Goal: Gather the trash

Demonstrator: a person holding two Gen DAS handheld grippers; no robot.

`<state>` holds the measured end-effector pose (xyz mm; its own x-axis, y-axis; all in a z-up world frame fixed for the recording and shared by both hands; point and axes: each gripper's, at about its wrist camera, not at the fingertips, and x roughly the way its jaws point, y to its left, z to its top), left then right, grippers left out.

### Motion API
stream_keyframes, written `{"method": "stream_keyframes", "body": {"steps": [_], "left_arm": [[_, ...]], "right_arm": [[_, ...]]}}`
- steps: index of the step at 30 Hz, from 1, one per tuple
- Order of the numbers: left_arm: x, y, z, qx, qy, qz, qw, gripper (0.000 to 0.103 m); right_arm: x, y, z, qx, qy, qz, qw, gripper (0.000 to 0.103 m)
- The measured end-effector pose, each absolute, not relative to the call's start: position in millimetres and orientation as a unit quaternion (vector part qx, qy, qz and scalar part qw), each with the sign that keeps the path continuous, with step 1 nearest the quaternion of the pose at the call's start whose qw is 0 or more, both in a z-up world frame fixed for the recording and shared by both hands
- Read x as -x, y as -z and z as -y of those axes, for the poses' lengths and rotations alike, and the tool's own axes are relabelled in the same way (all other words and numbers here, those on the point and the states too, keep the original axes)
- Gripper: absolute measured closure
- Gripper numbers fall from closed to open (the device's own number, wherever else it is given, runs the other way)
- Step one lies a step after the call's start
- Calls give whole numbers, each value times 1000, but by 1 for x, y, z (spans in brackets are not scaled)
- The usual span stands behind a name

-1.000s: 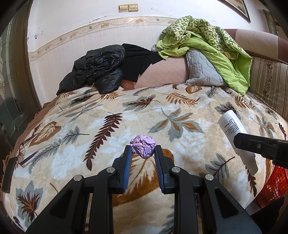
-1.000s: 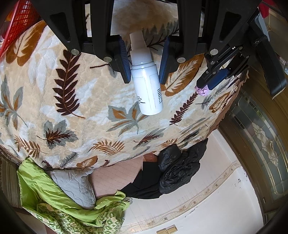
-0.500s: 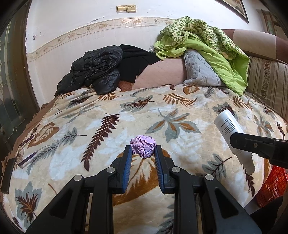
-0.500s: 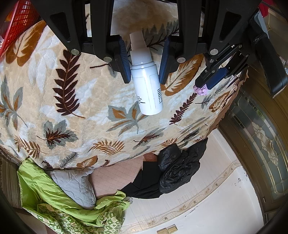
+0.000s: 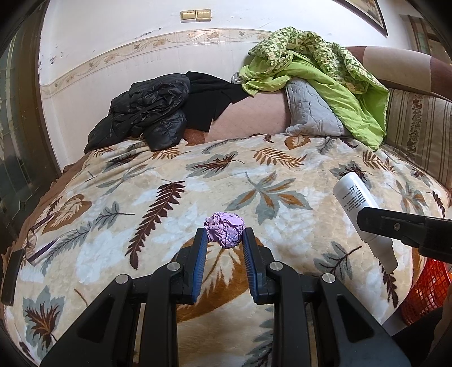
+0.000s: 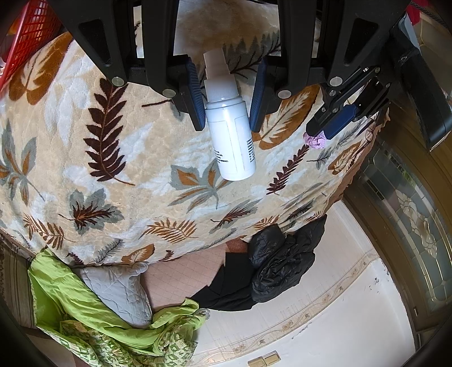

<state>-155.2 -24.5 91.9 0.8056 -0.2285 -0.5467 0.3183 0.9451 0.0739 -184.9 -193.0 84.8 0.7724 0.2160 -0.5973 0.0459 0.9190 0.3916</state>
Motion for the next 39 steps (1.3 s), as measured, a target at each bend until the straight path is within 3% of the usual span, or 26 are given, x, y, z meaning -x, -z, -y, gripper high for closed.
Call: {"method": "stream_keyframes", "body": {"steps": [18,39], "left_arm": [[169,-101,52,-64,195,-278,938,79],[260,-140,196,-77,435,-284,851,79]], "right_arm": [[208,-93,227,-263,-33,-314,911,68],[389,-101,385,-354,130,-258,890,68]]}}
